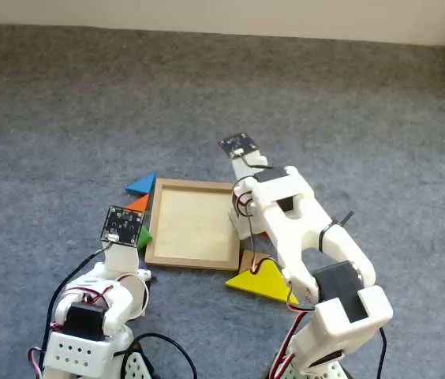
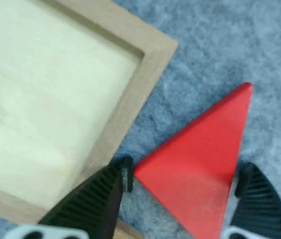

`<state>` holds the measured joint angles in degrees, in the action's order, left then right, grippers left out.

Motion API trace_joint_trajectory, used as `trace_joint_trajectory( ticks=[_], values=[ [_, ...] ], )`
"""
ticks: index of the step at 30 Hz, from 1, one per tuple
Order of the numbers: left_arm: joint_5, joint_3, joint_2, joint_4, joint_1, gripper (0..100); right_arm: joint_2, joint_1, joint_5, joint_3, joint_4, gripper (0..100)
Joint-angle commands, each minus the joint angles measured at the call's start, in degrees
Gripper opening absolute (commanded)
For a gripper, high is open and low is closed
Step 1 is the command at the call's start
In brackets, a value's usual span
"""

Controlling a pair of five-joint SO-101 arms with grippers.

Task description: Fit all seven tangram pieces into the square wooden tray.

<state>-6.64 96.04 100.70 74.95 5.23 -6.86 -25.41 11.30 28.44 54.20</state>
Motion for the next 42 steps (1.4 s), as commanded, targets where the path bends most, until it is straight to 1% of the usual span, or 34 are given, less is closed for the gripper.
trace_joint_trajectory(
  ticks=[1, 3, 6, 12, 18, 26, 32, 39, 42],
  values=[
    [-0.6, 1.2, 2.2, 0.3, 0.0, 2, 0.7, 0.8, 0.0, -2.6, -1.3, 19.6],
    [-0.6, 1.2, 2.2, 0.3, 0.0, 2, 0.7, 0.8, 0.0, -2.6, -1.3, 17.3],
    [-0.6, 1.2, 2.2, 0.3, 0.0, 2, 0.7, 0.8, 0.0, -2.6, -0.7, 17.3],
    [-0.6, 1.2, 2.2, 0.3, 0.0, 2, 1.2, 0.8, 0.0, -3.2, 4.6, 17.1],
    [-0.6, 1.2, 2.2, 0.3, 0.0, 2, 1.8, 2.8, 0.3, -3.3, 4.9, 17.1],
    [-0.6, 1.2, 2.2, 0.3, 0.0, 2, 12.1, 3.0, 0.1, -2.8, 4.7, 17.1],
    [-0.6, 1.2, 2.2, 0.3, 0.0, 2, 15.3, 2.9, 0.0, -2.7, 4.8, 17.1],
    [-0.6, 1.2, 2.2, 0.3, 0.0, 2, 15.3, -2.0, -0.1, -3.1, 4.9, 17.0],
    [-0.6, 1.2, 2.2, 0.3, 0.0, 2, 15.3, -3.7, -4.7, -3.1, 4.9, 17.0]
  ],
)
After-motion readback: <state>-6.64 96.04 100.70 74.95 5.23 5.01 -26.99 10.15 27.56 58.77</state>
